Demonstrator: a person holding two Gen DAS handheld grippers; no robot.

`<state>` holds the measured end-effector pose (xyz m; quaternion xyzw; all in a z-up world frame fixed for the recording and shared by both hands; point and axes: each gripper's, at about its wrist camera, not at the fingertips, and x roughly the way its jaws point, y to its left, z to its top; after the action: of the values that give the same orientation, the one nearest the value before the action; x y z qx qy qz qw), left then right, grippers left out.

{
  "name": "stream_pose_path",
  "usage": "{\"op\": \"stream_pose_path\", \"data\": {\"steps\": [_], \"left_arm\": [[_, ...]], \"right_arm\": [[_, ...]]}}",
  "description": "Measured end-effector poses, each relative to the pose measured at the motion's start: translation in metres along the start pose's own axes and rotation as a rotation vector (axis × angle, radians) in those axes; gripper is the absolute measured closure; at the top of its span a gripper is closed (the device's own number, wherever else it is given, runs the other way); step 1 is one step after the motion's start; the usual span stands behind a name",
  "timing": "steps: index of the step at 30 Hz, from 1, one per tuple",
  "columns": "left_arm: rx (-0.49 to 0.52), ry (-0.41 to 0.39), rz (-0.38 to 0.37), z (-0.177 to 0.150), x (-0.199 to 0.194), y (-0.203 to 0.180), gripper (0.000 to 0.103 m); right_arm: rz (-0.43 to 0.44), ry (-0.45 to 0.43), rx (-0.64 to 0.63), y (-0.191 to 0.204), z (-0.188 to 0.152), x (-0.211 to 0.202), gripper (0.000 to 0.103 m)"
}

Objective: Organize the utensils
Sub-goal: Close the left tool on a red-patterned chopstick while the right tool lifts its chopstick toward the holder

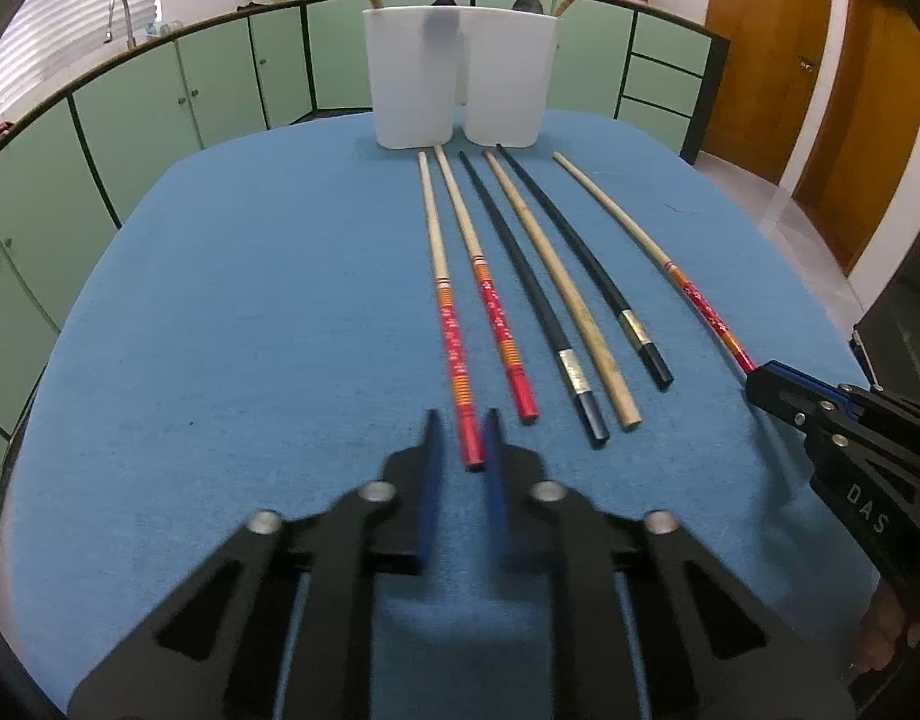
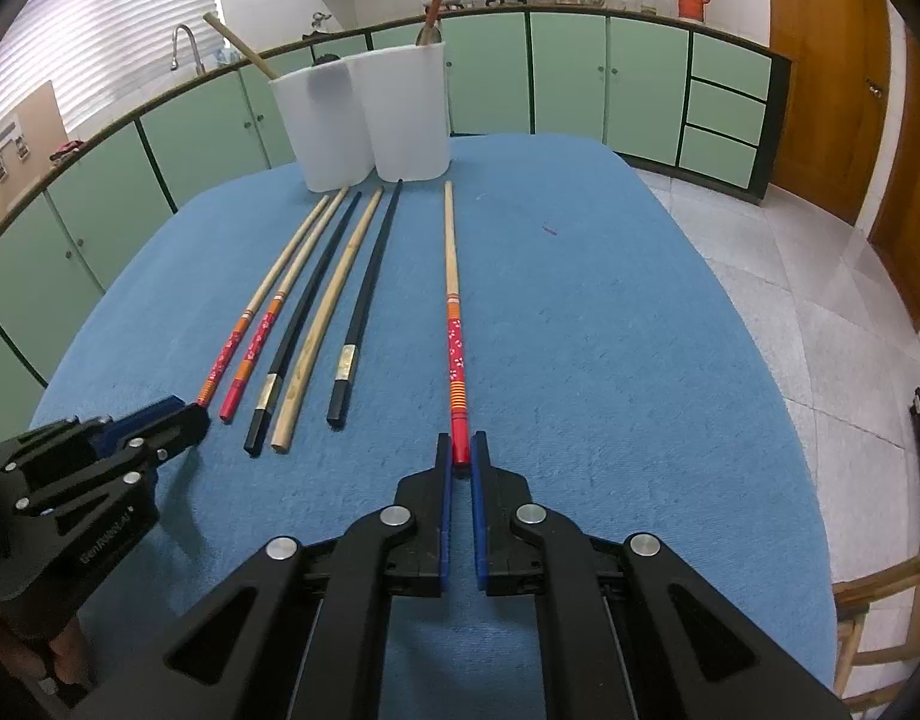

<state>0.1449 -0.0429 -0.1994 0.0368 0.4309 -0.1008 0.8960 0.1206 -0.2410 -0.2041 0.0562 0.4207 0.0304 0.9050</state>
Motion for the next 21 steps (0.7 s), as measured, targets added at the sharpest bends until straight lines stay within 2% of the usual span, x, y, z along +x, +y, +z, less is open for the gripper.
{"op": "stream_pose_path", "data": {"steps": [10, 21], "left_arm": [[-0.013, -0.014, 0.002, 0.003, -0.010, 0.008, 0.097], [0.022, -0.189, 0.032, 0.031, -0.067, 0.008, 0.098]], "right_arm": [[0.003, -0.025, 0.004, -0.002, 0.005, -0.009, 0.097], [-0.002, -0.115, -0.009, -0.005, 0.027, -0.046, 0.097]]}}
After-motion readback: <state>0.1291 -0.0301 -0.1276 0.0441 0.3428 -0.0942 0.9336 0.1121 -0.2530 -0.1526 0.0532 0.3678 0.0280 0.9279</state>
